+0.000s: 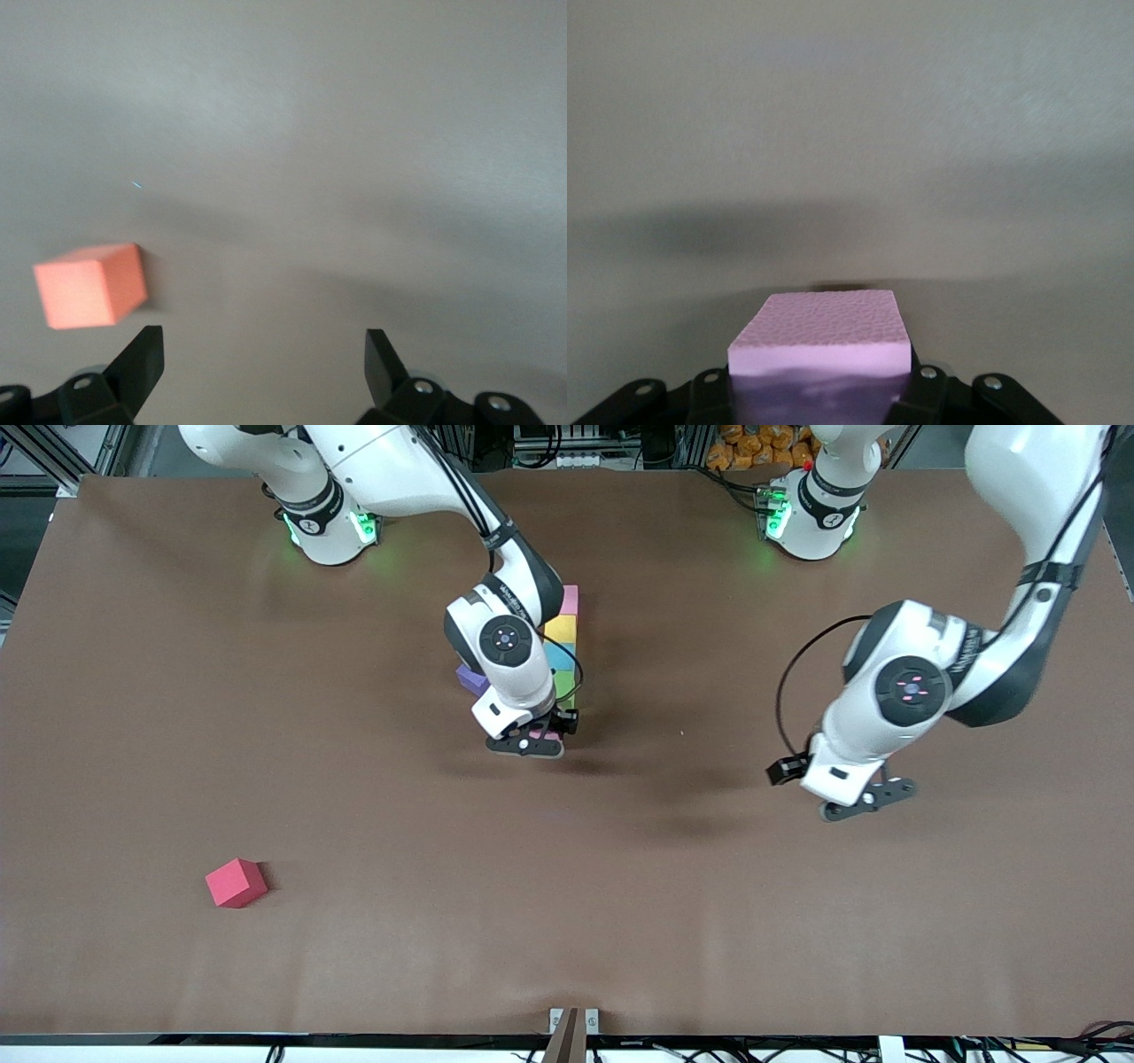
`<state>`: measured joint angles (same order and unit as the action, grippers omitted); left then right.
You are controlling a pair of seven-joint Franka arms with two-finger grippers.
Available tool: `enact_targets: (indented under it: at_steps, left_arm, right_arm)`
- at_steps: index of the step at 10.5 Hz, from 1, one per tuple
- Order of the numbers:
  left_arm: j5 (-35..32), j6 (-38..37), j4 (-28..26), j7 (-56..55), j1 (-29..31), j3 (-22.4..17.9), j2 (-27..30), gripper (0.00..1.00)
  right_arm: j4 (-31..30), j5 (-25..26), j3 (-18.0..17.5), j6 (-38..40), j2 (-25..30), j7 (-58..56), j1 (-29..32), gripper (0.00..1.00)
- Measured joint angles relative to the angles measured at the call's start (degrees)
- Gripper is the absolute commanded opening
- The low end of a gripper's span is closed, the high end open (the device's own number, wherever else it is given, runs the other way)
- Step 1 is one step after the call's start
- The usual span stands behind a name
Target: Arrange blocks into number 1
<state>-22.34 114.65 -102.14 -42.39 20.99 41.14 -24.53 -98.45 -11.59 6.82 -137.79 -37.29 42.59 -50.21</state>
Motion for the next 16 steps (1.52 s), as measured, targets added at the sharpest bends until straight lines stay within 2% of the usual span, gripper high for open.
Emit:
enact_targets:
  at_steps: [3,4,5,6,9,11,14,16]
  left_arm:
    - [0.0,-3.4,0.0,7.1,3.1,0.1,2.1,1.0]
    - [0.0,-4.0,0.0,7.6,3.2,0.1,2.3,1.0]
    - [0.0,-4.4,0.0,8.5,2.9,0.2,2.6,1.0]
    - [0.0,-4.7,0.0,9.9,1.1,-1.0,3.3,1.0]
    - [3.1,-5.0,-0.3,16.6,-9.1,-12.1,6.3,1.0]
    - [4.7,-6.4,-0.5,21.9,-10.3,-16.0,8.8,1.0]
    - [6.2,-8.1,-0.4,26.2,-13.0,-21.2,12.7,1.0]
    - [11.7,-8.2,0.0,26.6,-15.9,-23.3,15.9,1.0]
  right_arm:
    - [0.1,0.0,0.1,0.0,-0.4,0.1,-2.5,0.57]
    - [0.1,0.0,0.1,0.0,-0.5,0.2,-3.1,0.6]
    - [0.1,0.0,0.1,0.0,-0.5,0.2,-3.3,0.92]
    - [0.0,0.0,0.1,0.1,-0.6,0.2,-3.4,1.0]
    - [0.3,0.1,0.7,0.0,-0.4,0.2,-3.2,1.0]
    - [1.8,1.0,1.3,4.1,3.1,-2.9,-0.1,1.0]
    - [3.0,3.0,0.9,18.3,11.8,-24.5,10.2,1.0]
    - [5.3,7.8,0.9,24.9,14.6,-34.8,16.4,1.0]
